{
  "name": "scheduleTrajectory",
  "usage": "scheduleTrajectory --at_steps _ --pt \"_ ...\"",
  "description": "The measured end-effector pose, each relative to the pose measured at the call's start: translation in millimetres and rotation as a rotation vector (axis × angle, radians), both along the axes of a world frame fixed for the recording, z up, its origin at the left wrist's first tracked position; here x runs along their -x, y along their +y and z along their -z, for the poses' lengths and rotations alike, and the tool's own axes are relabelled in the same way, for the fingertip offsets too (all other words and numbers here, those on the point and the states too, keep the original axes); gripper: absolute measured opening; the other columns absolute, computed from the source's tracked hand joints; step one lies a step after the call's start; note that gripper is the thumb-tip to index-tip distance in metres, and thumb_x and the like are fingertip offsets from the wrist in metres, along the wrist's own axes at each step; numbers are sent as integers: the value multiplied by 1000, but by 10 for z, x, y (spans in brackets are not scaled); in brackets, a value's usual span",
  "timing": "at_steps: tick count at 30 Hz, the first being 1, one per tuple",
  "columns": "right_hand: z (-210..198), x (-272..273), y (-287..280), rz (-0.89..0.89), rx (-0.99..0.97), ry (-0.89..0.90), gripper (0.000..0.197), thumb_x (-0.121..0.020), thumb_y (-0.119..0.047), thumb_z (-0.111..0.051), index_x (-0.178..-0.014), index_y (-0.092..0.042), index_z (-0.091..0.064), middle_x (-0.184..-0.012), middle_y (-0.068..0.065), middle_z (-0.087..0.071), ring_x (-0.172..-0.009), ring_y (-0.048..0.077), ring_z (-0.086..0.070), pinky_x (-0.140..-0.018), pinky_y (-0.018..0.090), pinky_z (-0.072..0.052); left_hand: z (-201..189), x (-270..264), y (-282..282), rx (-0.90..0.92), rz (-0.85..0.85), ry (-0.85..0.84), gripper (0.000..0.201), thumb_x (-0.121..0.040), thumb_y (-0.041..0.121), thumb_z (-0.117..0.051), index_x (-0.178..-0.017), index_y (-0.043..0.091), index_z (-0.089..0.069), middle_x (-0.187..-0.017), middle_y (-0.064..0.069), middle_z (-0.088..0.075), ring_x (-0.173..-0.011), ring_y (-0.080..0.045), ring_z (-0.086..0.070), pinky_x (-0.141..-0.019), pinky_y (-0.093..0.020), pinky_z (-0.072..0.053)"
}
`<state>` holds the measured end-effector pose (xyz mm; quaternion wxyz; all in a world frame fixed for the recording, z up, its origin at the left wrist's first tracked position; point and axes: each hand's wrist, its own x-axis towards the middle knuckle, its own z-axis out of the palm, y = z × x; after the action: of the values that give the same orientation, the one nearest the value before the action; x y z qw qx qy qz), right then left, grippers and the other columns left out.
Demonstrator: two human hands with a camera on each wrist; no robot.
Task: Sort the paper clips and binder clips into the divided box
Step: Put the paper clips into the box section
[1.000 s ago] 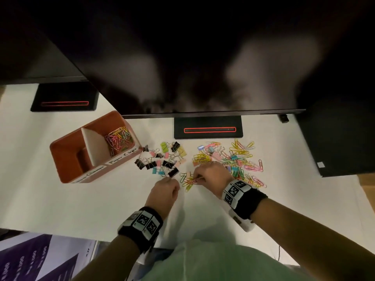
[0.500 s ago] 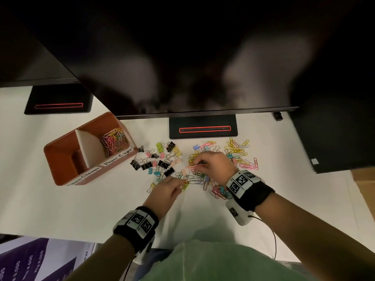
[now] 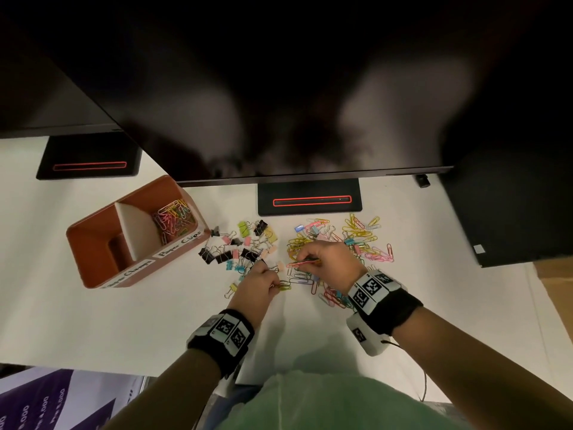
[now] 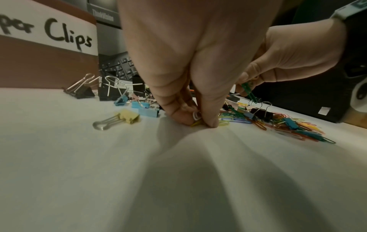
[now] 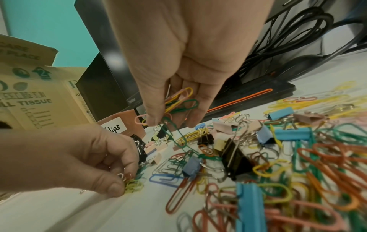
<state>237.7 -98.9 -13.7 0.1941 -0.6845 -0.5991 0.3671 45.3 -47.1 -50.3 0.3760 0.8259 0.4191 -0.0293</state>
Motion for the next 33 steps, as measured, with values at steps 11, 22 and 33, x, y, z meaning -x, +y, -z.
scheduleTrajectory --at_steps 11,22,33 --pt "2 79 -65 49 -11 -8 14 -83 -20 -68 -97 -16 -68 -101 3 -70 -89 16 -65 -82 28 -53 68 85 9 -121 151 9 14 -89 6 -51 -99 5 -61 -99 -13 -61 -91 -28 -55 -78 -34 -43" --pt "-478 549 609 13 -199 36 15 -82 -21 -69 -95 -14 -68 -93 2 -69 -81 14 -63 -76 30 -54 -702 747 562 -119 -125 -291 6 -86 11 -62 -90 15 -61 -82 1 -64 -68 -9 -57 -61 -15 -44" --pt "-555 1739 1905 11 -70 113 36 -91 -19 -56 -127 -19 -52 -122 9 -61 -110 23 -59 -97 36 -48 -836 1352 1609 -67 -428 -88 21 -84 16 -64 -105 14 -65 -104 -3 -67 -94 -15 -62 -90 -33 -50"
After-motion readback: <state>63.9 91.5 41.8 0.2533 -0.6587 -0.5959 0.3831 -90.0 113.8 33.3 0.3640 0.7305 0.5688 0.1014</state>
